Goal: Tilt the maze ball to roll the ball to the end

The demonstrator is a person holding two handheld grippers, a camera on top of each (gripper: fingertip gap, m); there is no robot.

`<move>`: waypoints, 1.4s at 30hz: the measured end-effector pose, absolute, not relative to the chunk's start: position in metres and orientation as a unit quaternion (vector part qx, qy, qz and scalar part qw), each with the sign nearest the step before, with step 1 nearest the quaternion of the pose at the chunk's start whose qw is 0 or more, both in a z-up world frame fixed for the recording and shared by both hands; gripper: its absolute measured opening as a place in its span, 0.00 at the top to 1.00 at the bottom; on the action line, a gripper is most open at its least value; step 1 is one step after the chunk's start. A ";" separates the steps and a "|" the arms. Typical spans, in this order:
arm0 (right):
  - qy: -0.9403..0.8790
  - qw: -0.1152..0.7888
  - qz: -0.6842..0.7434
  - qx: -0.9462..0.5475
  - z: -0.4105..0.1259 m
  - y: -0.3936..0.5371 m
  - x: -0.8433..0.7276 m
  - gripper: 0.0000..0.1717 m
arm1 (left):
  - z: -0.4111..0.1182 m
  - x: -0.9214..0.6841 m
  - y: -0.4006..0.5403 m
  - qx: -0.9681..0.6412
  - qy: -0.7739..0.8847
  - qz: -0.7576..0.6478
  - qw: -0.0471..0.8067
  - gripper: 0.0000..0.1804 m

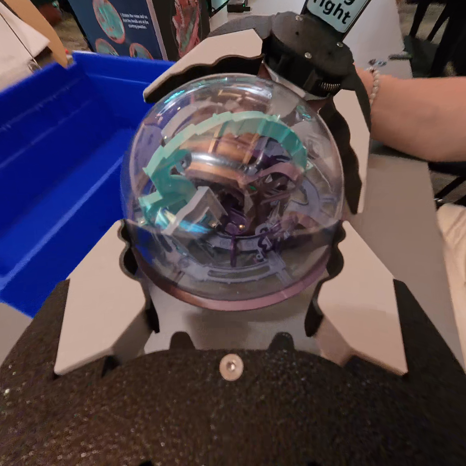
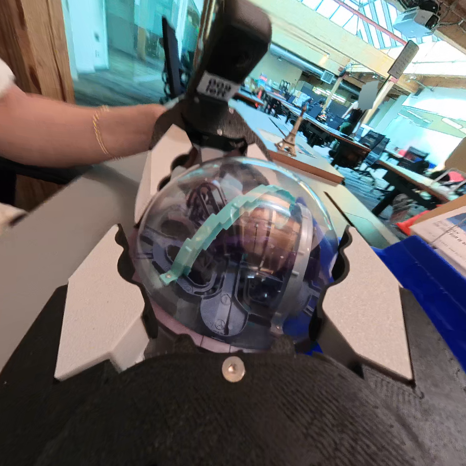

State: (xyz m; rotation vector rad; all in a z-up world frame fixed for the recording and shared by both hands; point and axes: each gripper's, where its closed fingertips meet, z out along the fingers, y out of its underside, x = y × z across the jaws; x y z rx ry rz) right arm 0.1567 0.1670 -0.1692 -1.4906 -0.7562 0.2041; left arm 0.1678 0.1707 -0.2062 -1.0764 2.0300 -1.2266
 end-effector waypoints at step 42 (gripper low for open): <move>-0.316 0.636 0.196 -0.677 -0.178 0.155 0.153 0.10 | -0.192 0.153 0.158 -0.307 0.753 -0.517 0.269 0.19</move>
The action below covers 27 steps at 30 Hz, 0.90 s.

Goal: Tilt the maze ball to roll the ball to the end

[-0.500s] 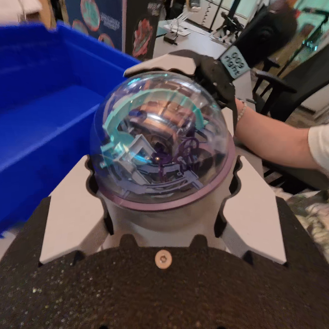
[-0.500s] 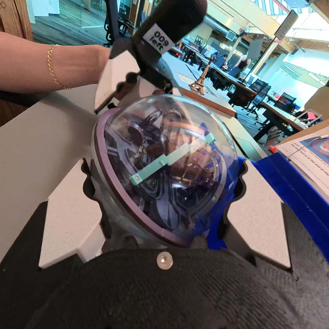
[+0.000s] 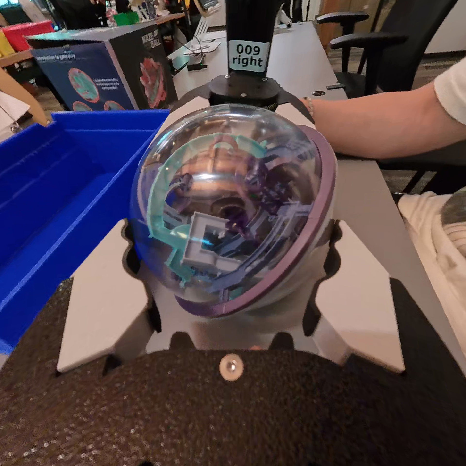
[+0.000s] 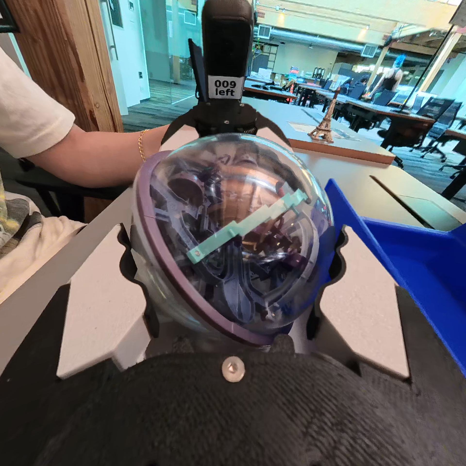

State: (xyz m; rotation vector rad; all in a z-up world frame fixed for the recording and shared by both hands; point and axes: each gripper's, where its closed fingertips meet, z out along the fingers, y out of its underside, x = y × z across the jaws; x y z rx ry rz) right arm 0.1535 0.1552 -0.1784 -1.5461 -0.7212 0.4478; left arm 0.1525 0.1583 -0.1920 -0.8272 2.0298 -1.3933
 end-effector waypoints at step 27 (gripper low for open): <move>-0.325 0.644 0.168 -0.672 -0.185 0.158 0.158 0.13 | -0.188 0.155 0.166 -0.390 0.733 -0.510 0.225 0.19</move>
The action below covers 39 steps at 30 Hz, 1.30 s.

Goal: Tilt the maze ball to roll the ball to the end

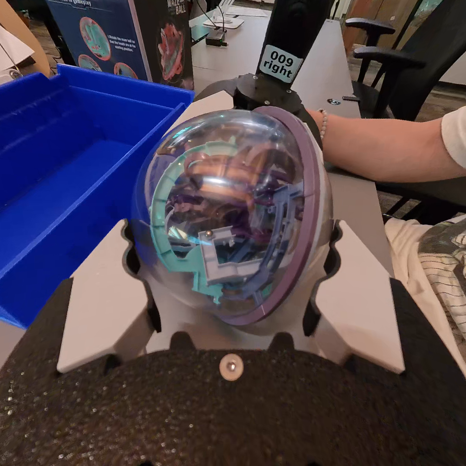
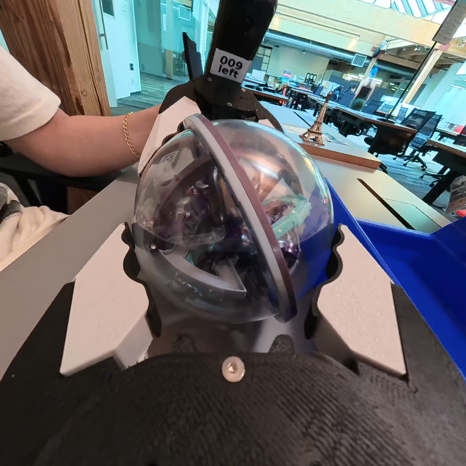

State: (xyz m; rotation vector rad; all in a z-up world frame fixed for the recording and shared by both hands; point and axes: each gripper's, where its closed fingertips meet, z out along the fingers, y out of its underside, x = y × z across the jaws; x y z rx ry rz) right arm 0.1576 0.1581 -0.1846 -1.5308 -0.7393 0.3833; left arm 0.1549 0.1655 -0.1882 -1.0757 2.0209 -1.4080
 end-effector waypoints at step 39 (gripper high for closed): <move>-0.288 0.669 0.122 -0.674 -0.176 0.178 0.160 0.14 | -0.202 0.131 0.203 -0.441 0.721 -0.505 0.175 0.30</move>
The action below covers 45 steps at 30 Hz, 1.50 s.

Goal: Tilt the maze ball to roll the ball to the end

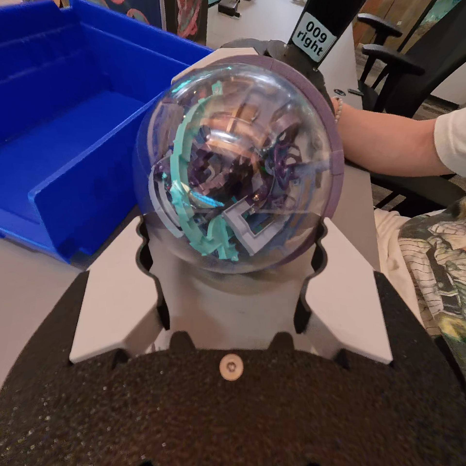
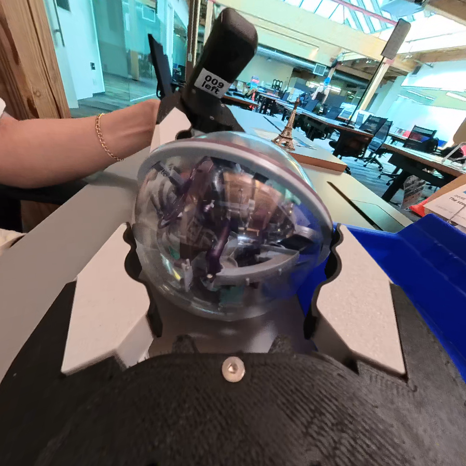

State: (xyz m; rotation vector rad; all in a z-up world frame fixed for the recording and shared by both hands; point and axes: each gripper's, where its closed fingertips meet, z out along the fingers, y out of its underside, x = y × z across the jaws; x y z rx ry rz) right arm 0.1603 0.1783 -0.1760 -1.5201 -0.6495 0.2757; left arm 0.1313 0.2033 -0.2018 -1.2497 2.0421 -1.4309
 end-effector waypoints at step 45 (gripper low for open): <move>-0.345 0.675 0.003 -0.653 -0.184 0.183 0.162 0.09 | -0.210 0.140 0.204 -0.420 0.760 -0.436 0.238 0.28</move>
